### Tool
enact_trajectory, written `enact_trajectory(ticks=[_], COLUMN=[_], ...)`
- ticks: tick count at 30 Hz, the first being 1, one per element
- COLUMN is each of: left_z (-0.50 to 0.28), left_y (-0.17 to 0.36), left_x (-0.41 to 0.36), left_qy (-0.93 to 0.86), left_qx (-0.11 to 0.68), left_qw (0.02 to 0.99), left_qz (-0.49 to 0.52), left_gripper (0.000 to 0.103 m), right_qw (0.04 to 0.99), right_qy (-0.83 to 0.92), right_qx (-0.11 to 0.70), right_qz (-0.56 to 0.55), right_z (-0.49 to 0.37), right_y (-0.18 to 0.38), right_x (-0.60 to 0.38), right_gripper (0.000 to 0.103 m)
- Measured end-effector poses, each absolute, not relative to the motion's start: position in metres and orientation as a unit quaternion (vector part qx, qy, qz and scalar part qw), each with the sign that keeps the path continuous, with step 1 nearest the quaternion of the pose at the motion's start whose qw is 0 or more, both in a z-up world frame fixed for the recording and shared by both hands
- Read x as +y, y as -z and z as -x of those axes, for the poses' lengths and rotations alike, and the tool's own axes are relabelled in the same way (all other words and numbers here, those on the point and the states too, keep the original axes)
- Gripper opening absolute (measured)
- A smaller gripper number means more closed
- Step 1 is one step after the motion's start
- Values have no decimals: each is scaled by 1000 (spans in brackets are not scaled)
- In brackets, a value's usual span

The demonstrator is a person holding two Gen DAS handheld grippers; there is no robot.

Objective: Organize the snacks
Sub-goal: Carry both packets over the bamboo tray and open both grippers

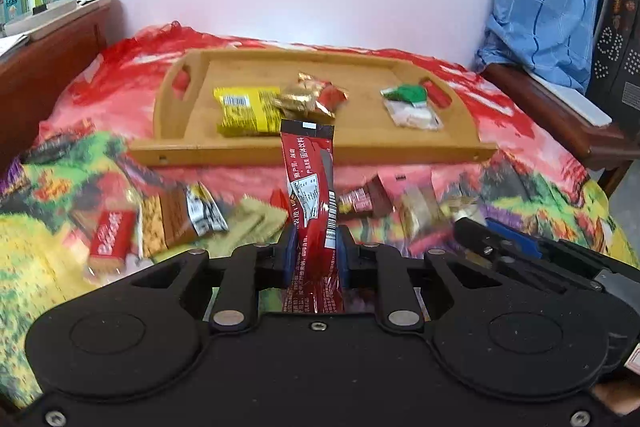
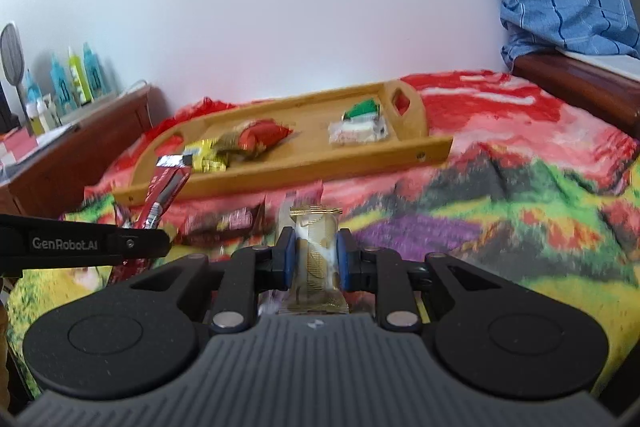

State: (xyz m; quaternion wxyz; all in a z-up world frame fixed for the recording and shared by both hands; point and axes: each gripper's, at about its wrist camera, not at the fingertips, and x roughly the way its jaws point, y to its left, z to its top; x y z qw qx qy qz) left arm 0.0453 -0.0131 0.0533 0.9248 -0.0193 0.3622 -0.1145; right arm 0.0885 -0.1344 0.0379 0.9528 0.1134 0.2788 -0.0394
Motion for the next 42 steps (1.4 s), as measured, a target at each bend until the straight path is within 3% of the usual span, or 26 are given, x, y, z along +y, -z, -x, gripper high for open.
enact_trajectory(ticks=[10,20,34,42], left_z=[-96,-166,-288,-306], left_y=[-84,-97,-75,-47], left_x=[-4,4,21,21], left_qy=[99,82,48,5], left_qx=[348,348,374,398], left_qw=[932,933,924,917], left_qz=[29,50,62,-7], left_gripper=[19,19,19,19], right_qw=[959,954,947,941], right_qy=[30,16,6,8], right_qx=[245,254,278,291], right_qz=[-139,-160,-164,-175], right_z=[-135,-201,-270,-279], right_y=[-66,-59,-37,-28], right_x=[-174,-193,-188,-189], right_gripper=[25,25,25,25])
